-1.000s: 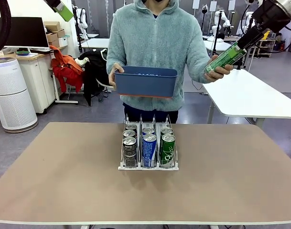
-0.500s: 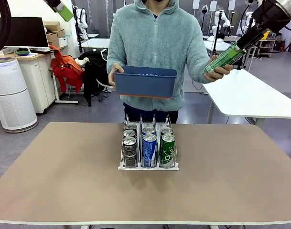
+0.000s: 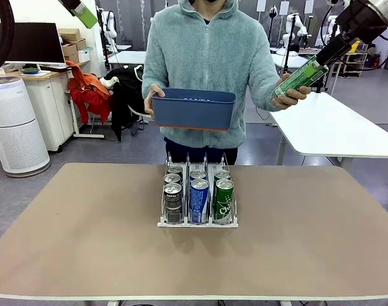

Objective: Fill the beverage cans into the dispenser.
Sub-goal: Place the picked Sprite in the line of the Automatic Can Dispenser with the same cans.

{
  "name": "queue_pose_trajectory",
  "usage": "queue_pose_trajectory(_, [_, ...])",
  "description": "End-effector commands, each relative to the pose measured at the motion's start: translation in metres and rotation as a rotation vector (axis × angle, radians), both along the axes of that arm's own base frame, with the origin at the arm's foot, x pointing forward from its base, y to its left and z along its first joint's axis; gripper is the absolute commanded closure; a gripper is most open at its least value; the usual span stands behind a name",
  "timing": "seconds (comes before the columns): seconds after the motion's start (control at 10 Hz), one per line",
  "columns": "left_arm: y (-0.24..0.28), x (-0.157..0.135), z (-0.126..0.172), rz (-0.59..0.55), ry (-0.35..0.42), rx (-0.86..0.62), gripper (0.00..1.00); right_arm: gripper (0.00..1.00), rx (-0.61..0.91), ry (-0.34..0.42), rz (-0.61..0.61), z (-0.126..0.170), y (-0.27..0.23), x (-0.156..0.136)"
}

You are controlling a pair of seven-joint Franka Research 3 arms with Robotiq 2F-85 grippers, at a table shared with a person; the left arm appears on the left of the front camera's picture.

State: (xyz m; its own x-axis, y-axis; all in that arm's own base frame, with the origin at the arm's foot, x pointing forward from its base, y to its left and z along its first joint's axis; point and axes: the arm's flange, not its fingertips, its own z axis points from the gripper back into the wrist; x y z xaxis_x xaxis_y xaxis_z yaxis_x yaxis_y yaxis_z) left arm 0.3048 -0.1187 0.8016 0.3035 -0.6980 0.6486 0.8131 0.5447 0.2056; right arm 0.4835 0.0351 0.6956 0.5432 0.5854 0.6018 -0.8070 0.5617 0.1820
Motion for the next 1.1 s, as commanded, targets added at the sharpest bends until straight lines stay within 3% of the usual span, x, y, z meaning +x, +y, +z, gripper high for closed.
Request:
queue_pose_trajectory(0.0, [0.0007, 0.0000, -0.0017, 0.001, 0.003, -0.001, 0.00, 1.00, -0.005, -0.007, 0.015, -0.0003, 0.0018, -0.0006])
queue_pose_trajectory(1.0, [0.0007, 0.0000, -0.0017, 0.001, 0.003, -0.001, 0.00, 1.00, -0.005, -0.007, 0.015, -0.0003, 0.0018, -0.0006])
